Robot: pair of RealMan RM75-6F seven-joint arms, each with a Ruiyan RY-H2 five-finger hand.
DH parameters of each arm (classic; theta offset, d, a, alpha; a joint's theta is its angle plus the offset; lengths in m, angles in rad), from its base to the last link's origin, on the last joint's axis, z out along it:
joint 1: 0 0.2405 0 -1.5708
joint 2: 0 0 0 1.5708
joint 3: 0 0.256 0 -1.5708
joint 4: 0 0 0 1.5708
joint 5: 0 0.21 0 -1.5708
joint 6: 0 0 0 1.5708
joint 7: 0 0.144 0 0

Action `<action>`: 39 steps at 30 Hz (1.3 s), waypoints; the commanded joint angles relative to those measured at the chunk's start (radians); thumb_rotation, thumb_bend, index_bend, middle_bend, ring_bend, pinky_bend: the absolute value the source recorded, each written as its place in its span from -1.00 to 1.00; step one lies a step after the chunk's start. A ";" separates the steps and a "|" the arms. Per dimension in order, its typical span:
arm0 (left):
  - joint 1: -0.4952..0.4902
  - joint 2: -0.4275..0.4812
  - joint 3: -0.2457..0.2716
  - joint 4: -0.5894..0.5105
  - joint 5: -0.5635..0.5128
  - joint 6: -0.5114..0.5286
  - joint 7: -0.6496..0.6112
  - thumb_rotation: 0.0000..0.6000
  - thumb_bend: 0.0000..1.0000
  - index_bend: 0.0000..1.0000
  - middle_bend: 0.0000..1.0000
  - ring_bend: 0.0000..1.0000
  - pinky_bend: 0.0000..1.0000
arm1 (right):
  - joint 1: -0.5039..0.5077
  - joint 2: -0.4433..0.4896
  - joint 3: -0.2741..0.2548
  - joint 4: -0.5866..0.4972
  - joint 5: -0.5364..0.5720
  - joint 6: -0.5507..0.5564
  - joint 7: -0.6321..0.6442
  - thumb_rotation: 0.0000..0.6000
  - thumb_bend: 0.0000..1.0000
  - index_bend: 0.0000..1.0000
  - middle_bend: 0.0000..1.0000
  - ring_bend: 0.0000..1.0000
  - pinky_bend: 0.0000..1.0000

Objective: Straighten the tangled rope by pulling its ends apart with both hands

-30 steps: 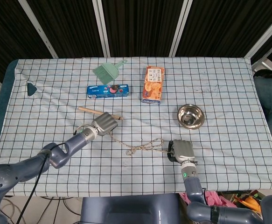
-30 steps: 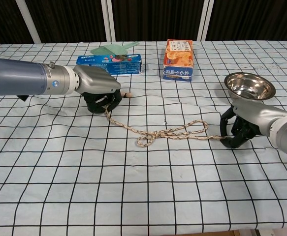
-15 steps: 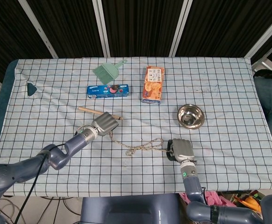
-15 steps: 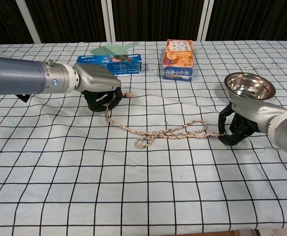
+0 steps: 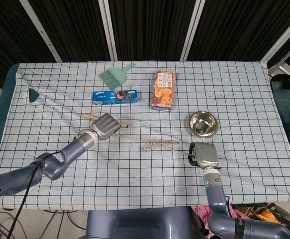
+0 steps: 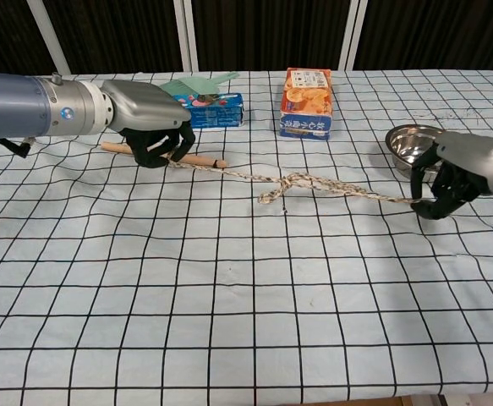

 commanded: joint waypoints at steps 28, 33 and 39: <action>0.197 0.286 0.072 -0.186 -0.004 0.162 -0.085 1.00 -0.08 0.19 0.42 0.24 0.10 | -0.153 0.354 -0.028 0.121 -0.033 -0.124 0.262 1.00 -0.16 0.28 0.84 0.95 1.00; 0.228 0.290 0.097 -0.156 0.026 0.172 -0.132 1.00 -0.08 0.19 0.42 0.24 0.10 | -0.161 0.356 -0.032 0.171 -0.025 -0.151 0.288 1.00 -0.16 0.28 0.84 0.95 1.00; 0.251 0.276 0.119 -0.120 0.070 0.183 -0.174 1.00 -0.08 0.19 0.42 0.24 0.11 | -0.162 0.351 -0.035 0.211 -0.026 -0.183 0.308 1.00 -0.15 0.29 0.84 0.95 1.00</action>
